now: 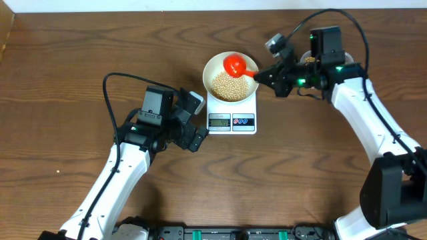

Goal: Scoop item into bowl and weigh 50g on scale
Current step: 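Carry the filled scoop left over the bowl, then tip the scoop to add a few chickpeas into the bowl, then carry the scoop back right to the chickpea tub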

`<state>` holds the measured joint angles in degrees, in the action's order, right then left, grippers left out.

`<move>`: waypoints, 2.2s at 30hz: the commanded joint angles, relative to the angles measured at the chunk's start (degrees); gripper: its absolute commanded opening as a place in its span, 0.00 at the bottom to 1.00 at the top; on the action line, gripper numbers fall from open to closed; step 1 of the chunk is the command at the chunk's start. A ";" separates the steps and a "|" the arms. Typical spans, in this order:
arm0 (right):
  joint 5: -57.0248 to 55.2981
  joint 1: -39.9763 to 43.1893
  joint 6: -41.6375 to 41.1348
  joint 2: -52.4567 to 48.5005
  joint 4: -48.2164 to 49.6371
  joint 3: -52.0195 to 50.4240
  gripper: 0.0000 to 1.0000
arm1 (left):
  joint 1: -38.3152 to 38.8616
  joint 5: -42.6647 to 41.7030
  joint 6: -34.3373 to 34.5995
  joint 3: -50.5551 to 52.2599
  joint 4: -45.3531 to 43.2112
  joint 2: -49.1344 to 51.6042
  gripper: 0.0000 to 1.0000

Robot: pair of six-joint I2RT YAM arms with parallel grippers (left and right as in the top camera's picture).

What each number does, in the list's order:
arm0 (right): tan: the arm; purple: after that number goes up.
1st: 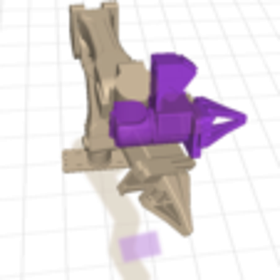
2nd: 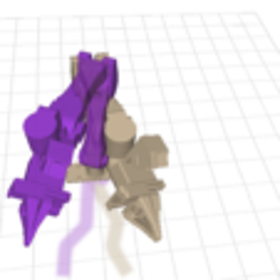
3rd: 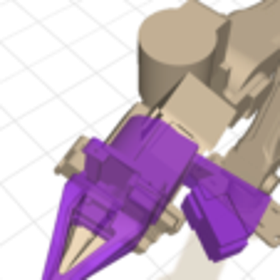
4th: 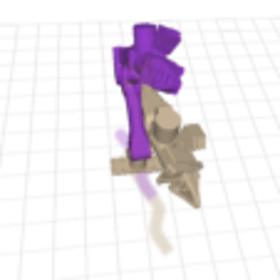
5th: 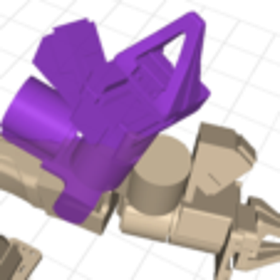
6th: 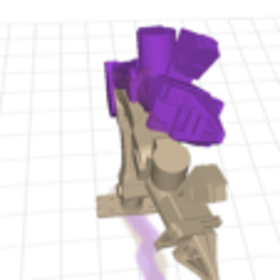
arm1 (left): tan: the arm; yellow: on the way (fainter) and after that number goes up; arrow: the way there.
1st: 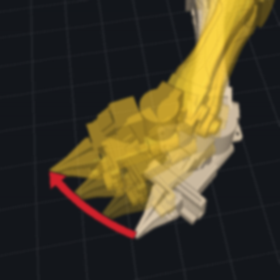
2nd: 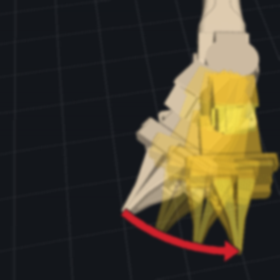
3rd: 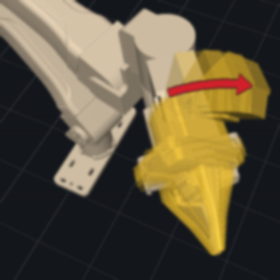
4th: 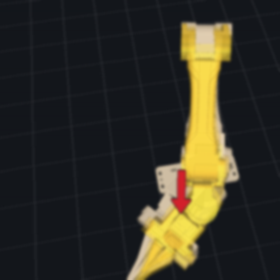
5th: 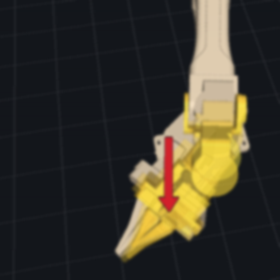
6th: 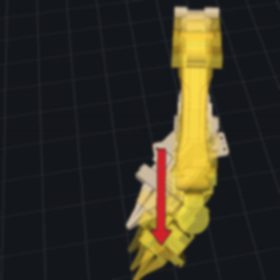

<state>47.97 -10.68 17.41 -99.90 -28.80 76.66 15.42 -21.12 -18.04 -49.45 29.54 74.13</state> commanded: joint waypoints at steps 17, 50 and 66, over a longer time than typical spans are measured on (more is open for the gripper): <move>-28.28 -10.64 12.09 3.39 -1.20 0.46 0.02 | -0.20 -0.28 -0.31 0.28 0.00 0.04 0.93; -36.63 -9.40 6.60 8.70 2.71 0.46 0.01 | -0.20 -0.26 -0.31 0.28 0.00 0.04 0.94; -17.94 11.45 -5.92 10.29 1.75 0.46 0.01 | -0.20 -0.28 -0.28 0.28 -0.02 0.04 0.93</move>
<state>24.10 -2.48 14.83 -91.02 -26.55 76.66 15.42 -21.10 -18.02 -49.43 29.54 74.13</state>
